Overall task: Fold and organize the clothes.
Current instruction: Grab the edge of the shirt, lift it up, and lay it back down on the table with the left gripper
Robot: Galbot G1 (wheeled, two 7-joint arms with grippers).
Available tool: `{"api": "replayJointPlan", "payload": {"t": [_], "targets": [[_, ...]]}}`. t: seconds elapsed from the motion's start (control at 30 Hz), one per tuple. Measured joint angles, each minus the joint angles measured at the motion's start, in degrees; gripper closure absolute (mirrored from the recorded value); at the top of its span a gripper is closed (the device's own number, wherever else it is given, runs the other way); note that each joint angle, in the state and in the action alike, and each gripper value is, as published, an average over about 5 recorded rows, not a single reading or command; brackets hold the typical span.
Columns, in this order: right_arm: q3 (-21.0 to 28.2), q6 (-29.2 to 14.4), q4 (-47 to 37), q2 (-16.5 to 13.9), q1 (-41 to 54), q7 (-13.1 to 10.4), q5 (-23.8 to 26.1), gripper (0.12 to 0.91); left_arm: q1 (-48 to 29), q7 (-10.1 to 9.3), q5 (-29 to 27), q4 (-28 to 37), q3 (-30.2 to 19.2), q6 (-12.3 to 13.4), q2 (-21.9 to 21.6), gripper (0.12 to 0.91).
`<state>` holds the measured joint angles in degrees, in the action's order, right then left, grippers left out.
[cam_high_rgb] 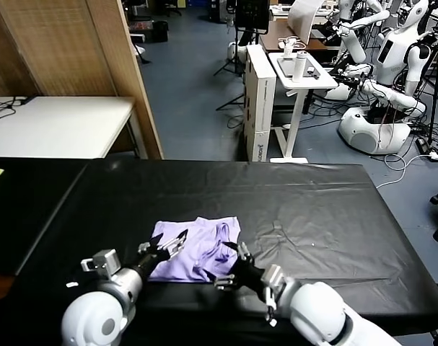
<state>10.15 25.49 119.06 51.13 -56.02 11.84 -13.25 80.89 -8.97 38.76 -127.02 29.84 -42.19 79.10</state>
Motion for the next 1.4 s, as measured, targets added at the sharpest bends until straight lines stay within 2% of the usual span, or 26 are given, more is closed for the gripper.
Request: {"api": "replayJointPlan", "payload": {"t": [0.37, 0.67, 0.73, 0.93, 1.13, 1.23, 1.4], "targets": [[7.3, 0.25, -1.81, -0.36, 6.3, 0.81, 3.06, 0.131, 0.08, 0.05, -0.45, 0.09, 0.04, 0.0, 0.25, 0.123], [8.8, 0.35, -1.47, -1.85, 6.65, 1.2, 3.59, 0.307, 0.08, 0.05, -0.74, 0.09, -0.14, 0.0, 0.76, 0.123], [8.54, 0.35, -1.26, -2.15, 6.4, 1.01, 3.56, 0.372, 0.11, 0.05, -0.81, 0.09, -0.19, 0.0, 0.89, 0.123], [6.12, 0.52, -0.14, -3.18, 4.63, -0.5, 2.42, 0.589, 0.09, 0.06, -1.02, 0.12, -0.33, 0.0, 1.3, 0.123], [0.45, 2.28, 1.98, -5.41, -0.19, -1.84, -1.17, 0.824, 0.15, 0.22, -1.45, 0.18, -0.31, 0.0, 1.52, 0.123], [-2.83, 4.39, 3.28, -6.49, -3.35, -3.44, -3.54, 0.876, 0.43, 0.6, -1.91, 0.18, -0.02, 0.0, 1.35, 0.123], [-8.15, 8.65, 5.51, -6.81, -8.77, -7.21, -7.69, 0.886, 0.6, 1.78, -3.79, 0.54, 0.26, 0.0, 0.95, 0.123]]}}
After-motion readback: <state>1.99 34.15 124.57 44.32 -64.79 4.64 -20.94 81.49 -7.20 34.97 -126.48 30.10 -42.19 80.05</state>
